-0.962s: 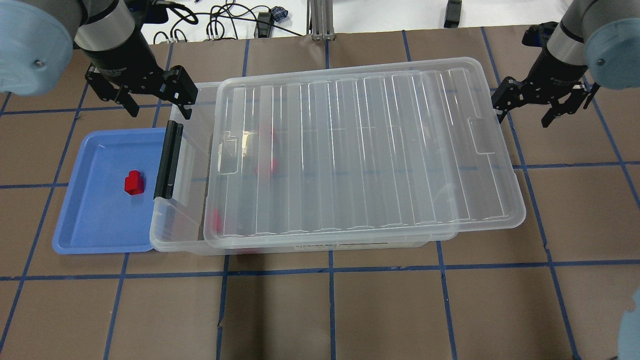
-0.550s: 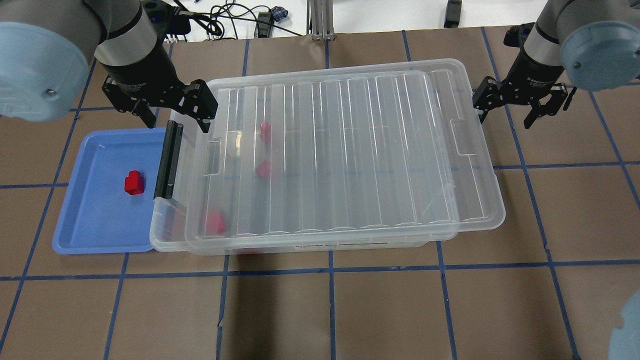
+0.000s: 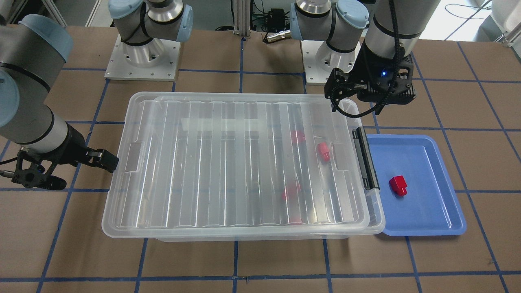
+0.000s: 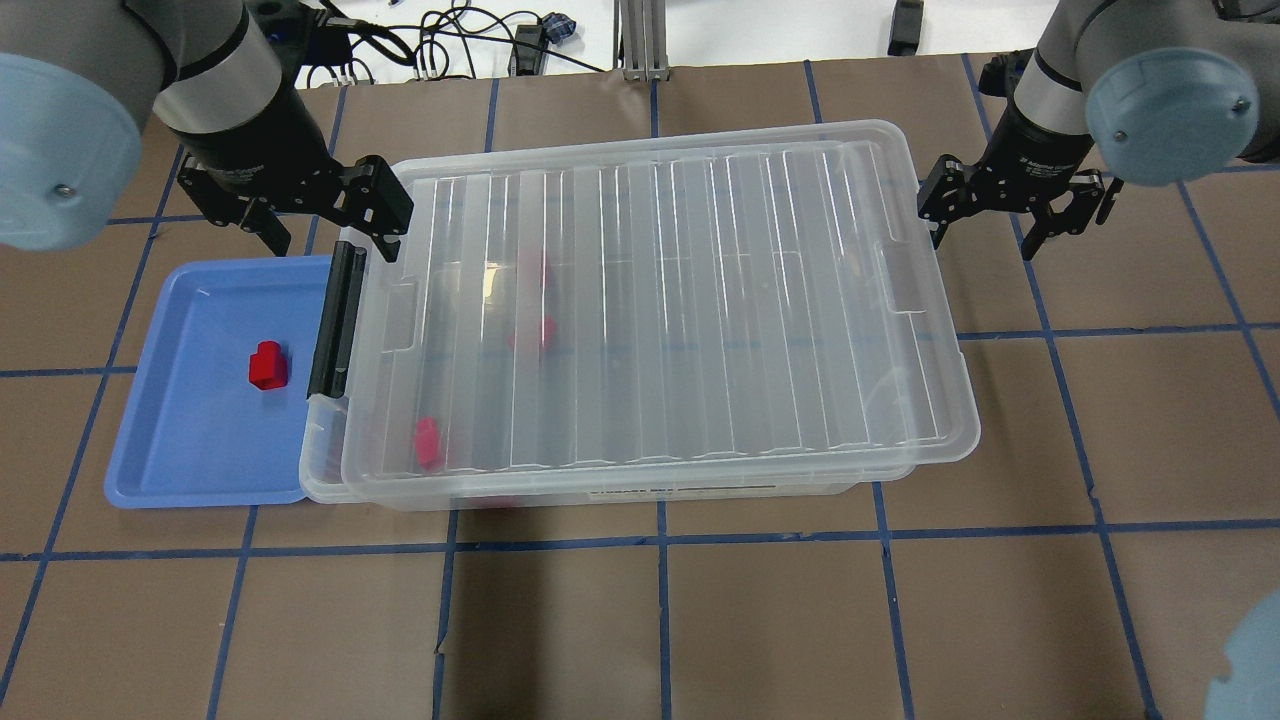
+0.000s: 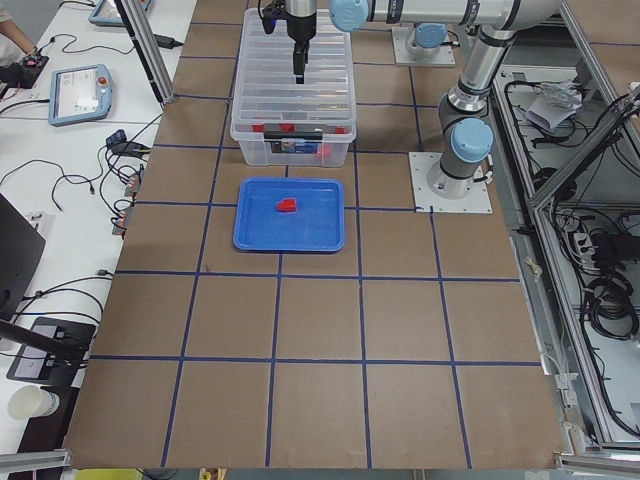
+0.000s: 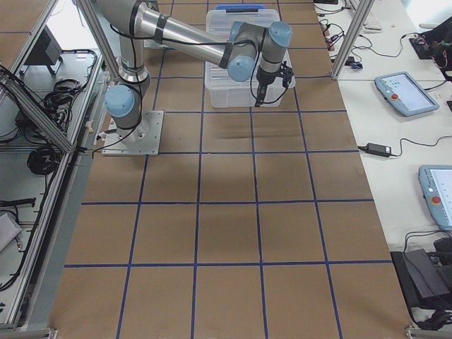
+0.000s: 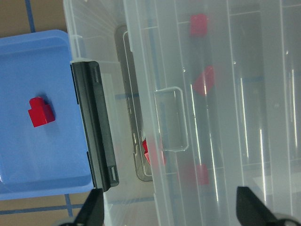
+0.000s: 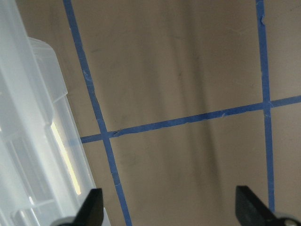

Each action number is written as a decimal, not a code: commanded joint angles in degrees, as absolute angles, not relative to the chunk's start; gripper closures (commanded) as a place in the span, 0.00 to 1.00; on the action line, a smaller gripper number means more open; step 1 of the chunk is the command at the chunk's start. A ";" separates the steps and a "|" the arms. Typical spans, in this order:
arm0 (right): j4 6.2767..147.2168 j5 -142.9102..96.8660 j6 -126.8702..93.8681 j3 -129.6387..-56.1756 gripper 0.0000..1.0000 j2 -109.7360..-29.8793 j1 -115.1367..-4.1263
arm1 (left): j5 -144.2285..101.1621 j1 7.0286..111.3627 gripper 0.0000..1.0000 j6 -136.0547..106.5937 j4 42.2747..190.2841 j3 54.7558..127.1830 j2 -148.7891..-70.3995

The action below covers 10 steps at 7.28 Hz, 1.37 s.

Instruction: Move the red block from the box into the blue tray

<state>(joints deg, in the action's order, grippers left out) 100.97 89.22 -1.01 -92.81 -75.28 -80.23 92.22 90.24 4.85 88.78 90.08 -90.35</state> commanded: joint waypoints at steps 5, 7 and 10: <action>101.16 87.19 -3.52 -92.64 0.00 -75.49 -81.47 | 92.29 89.91 0.00 4.40 86.75 90.88 -89.73; 97.77 87.62 -3.43 -89.58 0.00 -79.51 -81.47 | 92.29 90.17 0.00 4.48 86.75 90.88 -89.65; 89.16 87.19 -3.51 -88.59 0.00 -89.45 -83.30 | 92.37 90.26 0.00 4.57 86.75 90.97 -89.65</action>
<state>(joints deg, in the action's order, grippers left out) 93.34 87.30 -3.45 -88.85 -85.72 -82.01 92.34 90.19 4.50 86.74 90.95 -89.64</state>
